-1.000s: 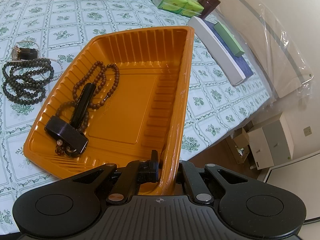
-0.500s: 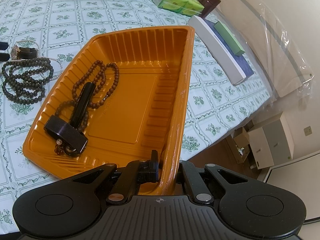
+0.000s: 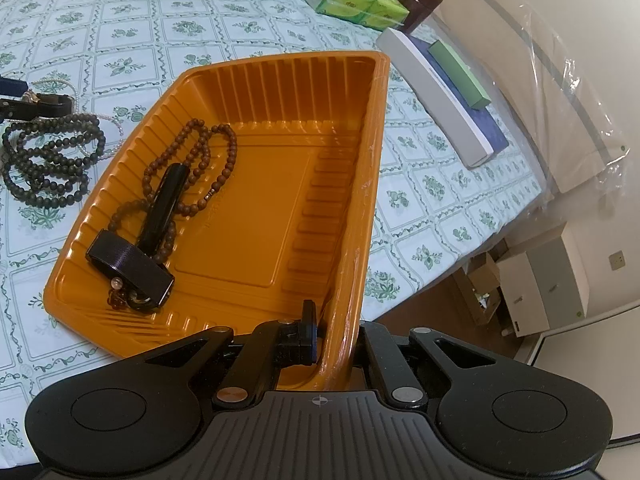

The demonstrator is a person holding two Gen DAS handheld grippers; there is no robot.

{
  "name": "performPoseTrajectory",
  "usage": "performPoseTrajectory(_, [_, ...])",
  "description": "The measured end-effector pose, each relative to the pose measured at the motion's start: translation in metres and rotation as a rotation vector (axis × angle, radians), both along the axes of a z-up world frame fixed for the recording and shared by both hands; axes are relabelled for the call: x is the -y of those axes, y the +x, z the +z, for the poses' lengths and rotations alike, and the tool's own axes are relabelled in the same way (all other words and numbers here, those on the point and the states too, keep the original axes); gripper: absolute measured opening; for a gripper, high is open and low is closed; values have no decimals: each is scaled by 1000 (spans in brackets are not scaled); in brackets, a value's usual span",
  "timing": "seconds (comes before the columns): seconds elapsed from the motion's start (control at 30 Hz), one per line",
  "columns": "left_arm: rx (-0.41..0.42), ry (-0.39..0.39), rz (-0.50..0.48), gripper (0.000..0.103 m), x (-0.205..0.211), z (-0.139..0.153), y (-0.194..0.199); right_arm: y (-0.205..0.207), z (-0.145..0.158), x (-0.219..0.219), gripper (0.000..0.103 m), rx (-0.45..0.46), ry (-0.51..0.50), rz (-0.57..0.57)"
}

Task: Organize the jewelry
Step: 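Lower the left gripper onto the silver wristwatch and grasp its band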

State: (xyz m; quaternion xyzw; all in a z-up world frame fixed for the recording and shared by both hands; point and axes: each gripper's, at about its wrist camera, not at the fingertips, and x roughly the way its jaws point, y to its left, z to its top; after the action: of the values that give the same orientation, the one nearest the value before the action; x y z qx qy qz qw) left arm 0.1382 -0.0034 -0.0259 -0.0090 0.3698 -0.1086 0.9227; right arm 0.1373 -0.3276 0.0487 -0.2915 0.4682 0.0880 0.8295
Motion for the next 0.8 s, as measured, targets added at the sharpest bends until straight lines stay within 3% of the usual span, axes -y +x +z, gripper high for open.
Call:
performPoseTrajectory(0.4, [-10,-82,81,38,0,-4,-2,0,0,0,4,0,0,0])
performPoseTrajectory(0.47, [-17,-87,86,32,1,-5,-1,0,0,0,4,0,0,1])
performPoseTrajectory(0.8, [-7,-105,101,30,-6,0,-6,0,1,0,4,-1,0,0])
